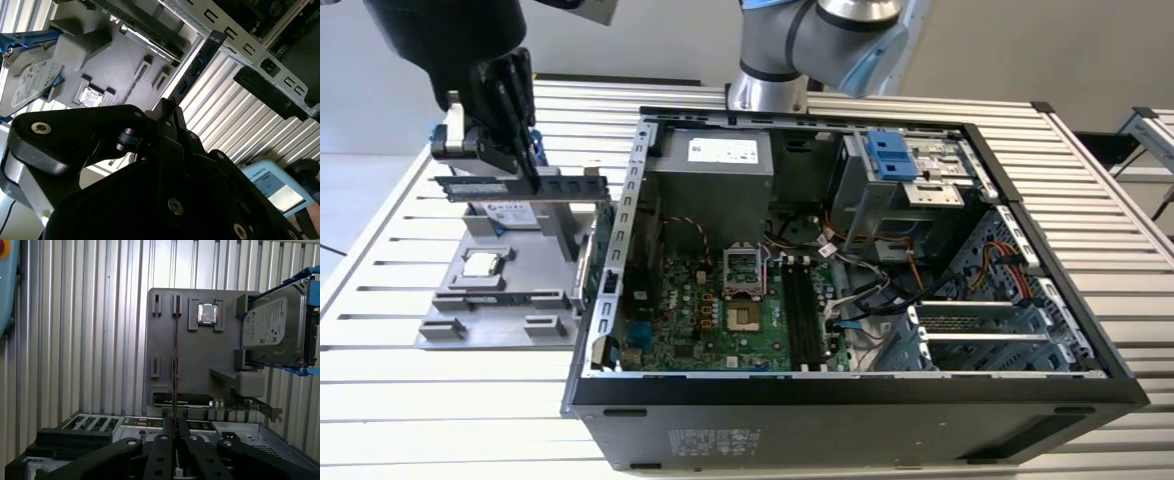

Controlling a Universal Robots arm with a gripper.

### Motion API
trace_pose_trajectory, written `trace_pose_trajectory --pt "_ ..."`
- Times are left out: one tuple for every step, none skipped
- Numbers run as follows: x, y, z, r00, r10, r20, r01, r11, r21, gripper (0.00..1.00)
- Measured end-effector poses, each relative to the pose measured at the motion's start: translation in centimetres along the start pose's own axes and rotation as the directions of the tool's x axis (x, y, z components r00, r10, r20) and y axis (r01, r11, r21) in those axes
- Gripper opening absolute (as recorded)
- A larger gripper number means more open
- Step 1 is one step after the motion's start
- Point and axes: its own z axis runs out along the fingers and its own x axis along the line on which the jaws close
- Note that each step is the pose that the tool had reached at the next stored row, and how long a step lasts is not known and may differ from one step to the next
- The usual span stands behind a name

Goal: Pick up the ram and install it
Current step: 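Pick up the ram and move it above insertion slot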

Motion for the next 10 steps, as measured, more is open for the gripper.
trace_pose_trajectory --pt "0.00 -0.13 0.00 1.0000 0.000 0.0000 0.000 1.0000 -0.0004 0.00" --pt "0.01 -0.27 0.00 1.0000 0.000 0.0000 0.000 1.0000 -0.0008 0.00" --pt "0.02 -0.41 0.00 1.0000 0.000 0.0000 0.000 1.0000 -0.0015 0.00" --pt "0.02 -0.57 -0.01 1.0000 0.000 0.0000 0.000 1.0000 -0.0023 0.00" --pt "0.03 -0.73 -0.01 1.0000 0.000 0.0000 0.000 1.0000 -0.0033 0.00" --pt "0.03 -0.88 -0.01 1.0000 0.000 0.0001 0.000 1.0000 -0.0042 0.00" --pt "0.04 -1.03 0.00 1.0000 0.000 0.0001 0.000 1.0000 -0.0051 0.00" --pt "0.05 -1.18 0.00 1.0000 0.000 0.0002 0.000 1.0000 -0.0059 0.00" --pt "0.05 -1.32 -0.01 1.0000 0.000 0.0002 0.000 1.0000 -0.0069 0.00" --pt "0.06 -1.46 0.00 1.0000 0.000 0.0003 0.000 1.0000 -0.0078 0.00"
